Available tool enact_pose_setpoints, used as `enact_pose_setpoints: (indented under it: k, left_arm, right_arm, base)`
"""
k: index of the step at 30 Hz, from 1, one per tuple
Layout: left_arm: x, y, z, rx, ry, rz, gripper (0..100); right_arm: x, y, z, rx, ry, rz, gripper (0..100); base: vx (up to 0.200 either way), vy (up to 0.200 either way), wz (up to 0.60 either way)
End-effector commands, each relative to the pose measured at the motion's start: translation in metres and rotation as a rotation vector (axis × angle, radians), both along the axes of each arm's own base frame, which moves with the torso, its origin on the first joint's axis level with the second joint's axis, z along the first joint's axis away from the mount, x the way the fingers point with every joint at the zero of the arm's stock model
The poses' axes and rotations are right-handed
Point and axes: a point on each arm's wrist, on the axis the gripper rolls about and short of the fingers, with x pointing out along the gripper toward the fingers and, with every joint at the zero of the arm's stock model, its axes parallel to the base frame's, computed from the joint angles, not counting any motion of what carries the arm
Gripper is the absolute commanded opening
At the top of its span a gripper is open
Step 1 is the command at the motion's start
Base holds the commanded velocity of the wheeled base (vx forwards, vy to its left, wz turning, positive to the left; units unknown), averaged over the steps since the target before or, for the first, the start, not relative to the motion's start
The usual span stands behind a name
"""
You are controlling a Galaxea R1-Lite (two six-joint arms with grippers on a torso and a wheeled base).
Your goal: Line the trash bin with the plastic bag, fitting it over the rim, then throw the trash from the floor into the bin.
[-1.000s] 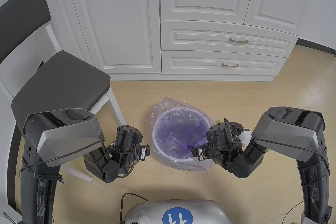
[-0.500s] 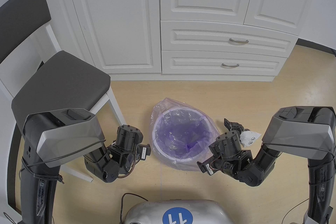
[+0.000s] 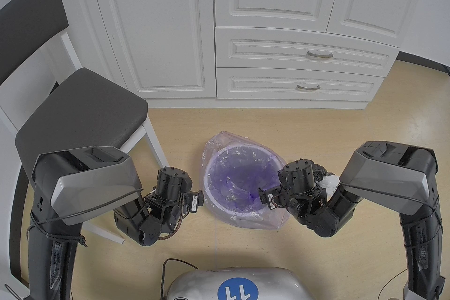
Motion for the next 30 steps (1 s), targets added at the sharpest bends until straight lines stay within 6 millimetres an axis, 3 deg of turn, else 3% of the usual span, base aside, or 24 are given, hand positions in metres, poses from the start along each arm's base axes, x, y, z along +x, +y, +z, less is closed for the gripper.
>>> enact_pose_setpoints:
  k: [1, 9, 14, 20, 28, 30]
  left_arm:
    - [0.000, 0.000, -0.001, 0.002, 0.002, 0.000, 100]
    - [-0.001, 0.000, -0.001, 0.003, 0.002, -0.001, 100]
    - [-0.001, 0.000, -0.001, 0.003, 0.002, -0.001, 100]
    - [-0.001, 0.000, -0.002, 0.004, 0.005, -0.001, 100]
    - [-0.001, 0.000, -0.003, 0.005, 0.006, -0.001, 100]
    - [-0.001, 0.000, -0.002, 0.002, 0.003, 0.000, 100]
  right_arm:
    - [0.006, -0.002, -0.020, -0.026, 0.032, -0.022, 100]
    - [-0.014, -0.015, 0.001, -0.087, 0.073, 0.009, 100]
    - [-0.025, -0.026, 0.001, -0.172, 0.099, 0.041, 100]
    - [-0.034, -0.038, -0.013, -0.269, 0.157, 0.095, 100]
    - [-0.033, -0.037, -0.024, -0.289, 0.176, 0.105, 100]
    - [-0.021, -0.031, -0.043, -0.279, 0.176, 0.098, 100]
  base:
    - [0.000, 0.000, 0.00]
    - [0.000, 0.000, 0.00]
    - [0.000, 0.000, 0.00]
    - [0.000, 0.000, 0.00]
    - [0.000, 0.000, 0.00]
    - [0.000, 0.000, 0.00]
